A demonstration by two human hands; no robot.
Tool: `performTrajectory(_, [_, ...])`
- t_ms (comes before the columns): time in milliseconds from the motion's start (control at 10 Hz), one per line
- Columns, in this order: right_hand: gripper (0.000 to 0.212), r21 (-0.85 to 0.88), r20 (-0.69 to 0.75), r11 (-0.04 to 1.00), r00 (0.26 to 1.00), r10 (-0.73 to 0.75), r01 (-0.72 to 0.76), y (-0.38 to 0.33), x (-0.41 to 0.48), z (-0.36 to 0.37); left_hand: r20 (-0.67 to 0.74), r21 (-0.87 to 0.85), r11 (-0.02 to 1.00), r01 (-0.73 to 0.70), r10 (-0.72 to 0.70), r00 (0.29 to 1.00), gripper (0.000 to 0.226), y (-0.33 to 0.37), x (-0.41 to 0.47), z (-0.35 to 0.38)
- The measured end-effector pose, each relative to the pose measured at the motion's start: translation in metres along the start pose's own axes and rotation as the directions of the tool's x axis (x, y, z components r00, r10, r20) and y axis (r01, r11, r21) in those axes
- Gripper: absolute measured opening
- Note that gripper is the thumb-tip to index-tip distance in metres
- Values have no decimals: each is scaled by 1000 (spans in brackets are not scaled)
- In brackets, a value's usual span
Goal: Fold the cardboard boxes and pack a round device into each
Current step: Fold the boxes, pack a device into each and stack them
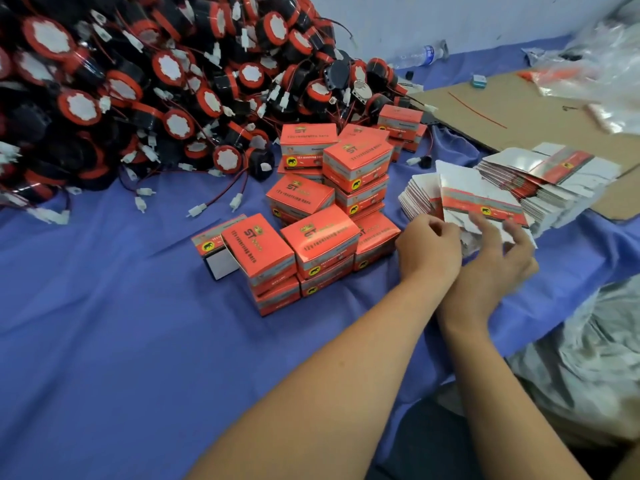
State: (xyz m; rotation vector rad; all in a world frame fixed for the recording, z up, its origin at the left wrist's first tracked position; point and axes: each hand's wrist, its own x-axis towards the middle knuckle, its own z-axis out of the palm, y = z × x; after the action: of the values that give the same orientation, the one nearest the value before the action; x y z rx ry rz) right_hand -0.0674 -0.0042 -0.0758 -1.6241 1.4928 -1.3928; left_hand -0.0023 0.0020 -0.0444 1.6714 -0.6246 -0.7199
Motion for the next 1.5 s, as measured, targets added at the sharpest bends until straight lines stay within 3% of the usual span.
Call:
performTrajectory(100, [74, 68, -116, 997, 993, -18, 26, -8, -1, -3, -22, -39, 987, -153, 153, 988, 14, 9, -20, -10])
performTrajectory(200, [82, 3, -102, 987, 982, -161, 162, -3, -10, -14, -60, -85, 950, -302, 297, 953, 11, 16, -51, -33])
performTrajectory(300, [66, 10, -119, 940, 933, -339, 342, -3, -26, -29, -154, -137, 899, -417, 396, 905, 24, 17, -87, -71])
performTrajectory(400, [43, 105, -67, 874, 880, -470, 474, -10, -48, -47, -269, -181, 838, -515, 461, 846, 6, 11, -123, -121])
performTrajectory(500, [49, 249, 54, 780, 796, -603, 574, -30, -86, -54, -352, -153, 811, -565, 490, 798, 24, -3, -154, -181])
performTrajectory(600, [39, 356, 88, 685, 707, -701, 635, -62, -127, -51, -351, -105, 766, -634, 568, 745, 10, -15, -187, -241])
performTrajectory(700, [39, 534, 180, 665, 698, -693, 522, -102, -171, -36, -396, 4, 731, -682, 628, 670, 26, -30, -217, -286])
performTrajectory(800, [30, 632, 331, 719, 738, -588, 289, -130, -210, -17, -482, 70, 781, -620, 571, 664, 45, -43, -231, -314])
performTrajectory(900, [32, 620, 484, 777, 726, -487, 107, -151, -245, 0, -559, 85, 836, -543, 491, 668, 40, -52, -241, -339])
performTrajectory(1000, [42, 604, 630, 797, 600, -492, 19, -168, -277, 12, -618, 57, 879, -474, 404, 674, 53, -62, -249, -361])
performTrajectory(1200, [54, 611, 713, 791, 425, -558, 13, -170, -304, 33, -615, 123, 902, -414, 397, 681, 70, -81, -247, -385])
performTrajectory(1300, [57, 549, 776, 836, 377, -506, -8, -155, -308, 40, -551, 170, 911, -376, 405, 730, 75, -92, -240, -383])
performTrajectory(1500, [58, 476, 878, 847, 187, -442, -234, -161, -303, 53, -454, 59, 947, -315, 306, 837, 72, -81, -214, -393])
